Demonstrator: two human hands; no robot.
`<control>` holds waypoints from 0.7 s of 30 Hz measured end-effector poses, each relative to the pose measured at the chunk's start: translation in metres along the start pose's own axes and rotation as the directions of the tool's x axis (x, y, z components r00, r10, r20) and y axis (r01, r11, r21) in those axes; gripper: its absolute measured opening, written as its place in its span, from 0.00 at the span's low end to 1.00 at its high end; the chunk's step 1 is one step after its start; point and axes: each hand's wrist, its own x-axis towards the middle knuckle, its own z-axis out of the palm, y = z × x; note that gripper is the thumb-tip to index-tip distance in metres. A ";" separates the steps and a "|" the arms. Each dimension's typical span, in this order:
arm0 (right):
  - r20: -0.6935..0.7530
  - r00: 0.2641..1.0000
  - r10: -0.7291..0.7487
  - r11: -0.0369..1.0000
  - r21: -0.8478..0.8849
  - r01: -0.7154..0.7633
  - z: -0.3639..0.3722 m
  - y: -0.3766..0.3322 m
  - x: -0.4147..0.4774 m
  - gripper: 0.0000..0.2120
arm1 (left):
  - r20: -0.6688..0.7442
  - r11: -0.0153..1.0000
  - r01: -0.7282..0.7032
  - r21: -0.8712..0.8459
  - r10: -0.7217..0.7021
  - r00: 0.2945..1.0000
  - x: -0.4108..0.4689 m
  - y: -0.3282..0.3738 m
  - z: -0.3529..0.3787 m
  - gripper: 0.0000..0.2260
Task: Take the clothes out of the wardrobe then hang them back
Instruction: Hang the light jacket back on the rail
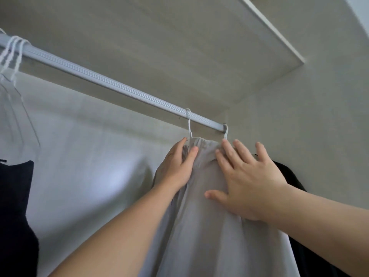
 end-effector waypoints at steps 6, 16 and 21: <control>0.082 0.995 0.059 0.997 -0.049 -0.055 0.028 0.036 -0.006 0.53 | 0.056 0.990 0.066 -0.125 -0.059 0.997 0.004 0.010 0.065 0.38; 0.066 0.996 0.057 0.983 -0.176 -0.044 0.070 0.076 -0.009 0.50 | 0.092 0.993 0.052 -0.105 -0.043 0.995 0.008 0.005 0.146 0.33; 0.014 0.999 0.051 0.984 -0.173 -0.048 0.078 0.076 -0.006 0.48 | 0.091 0.992 0.063 -0.112 -0.053 0.994 0.008 0.001 0.150 0.40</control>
